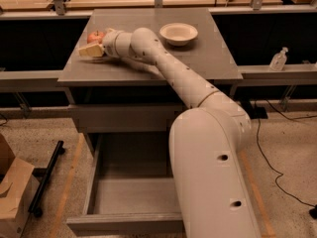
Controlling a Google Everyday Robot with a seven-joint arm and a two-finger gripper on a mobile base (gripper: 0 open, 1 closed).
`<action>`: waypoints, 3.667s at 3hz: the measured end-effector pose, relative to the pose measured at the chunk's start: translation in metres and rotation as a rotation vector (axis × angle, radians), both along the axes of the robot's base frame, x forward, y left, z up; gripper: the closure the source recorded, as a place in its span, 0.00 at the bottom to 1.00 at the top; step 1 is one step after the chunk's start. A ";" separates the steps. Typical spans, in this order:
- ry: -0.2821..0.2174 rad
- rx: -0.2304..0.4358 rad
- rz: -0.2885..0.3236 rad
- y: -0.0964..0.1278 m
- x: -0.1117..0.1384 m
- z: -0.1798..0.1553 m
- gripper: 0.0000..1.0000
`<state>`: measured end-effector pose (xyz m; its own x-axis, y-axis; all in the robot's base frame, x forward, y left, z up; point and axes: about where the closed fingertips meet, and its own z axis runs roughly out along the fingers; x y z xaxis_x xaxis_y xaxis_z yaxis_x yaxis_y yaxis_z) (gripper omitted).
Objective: Place apple into middle drawer
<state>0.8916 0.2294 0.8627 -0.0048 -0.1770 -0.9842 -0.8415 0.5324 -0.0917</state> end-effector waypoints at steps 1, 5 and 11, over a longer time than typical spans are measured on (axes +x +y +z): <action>0.001 0.007 -0.012 -0.001 0.001 0.001 0.41; 0.141 -0.081 0.118 -0.077 -0.111 0.036 1.00; 0.360 -0.043 0.288 -0.131 -0.284 -0.011 1.00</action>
Offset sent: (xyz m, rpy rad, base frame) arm -0.0303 -0.0331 0.0345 -0.0535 -0.0080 -0.0441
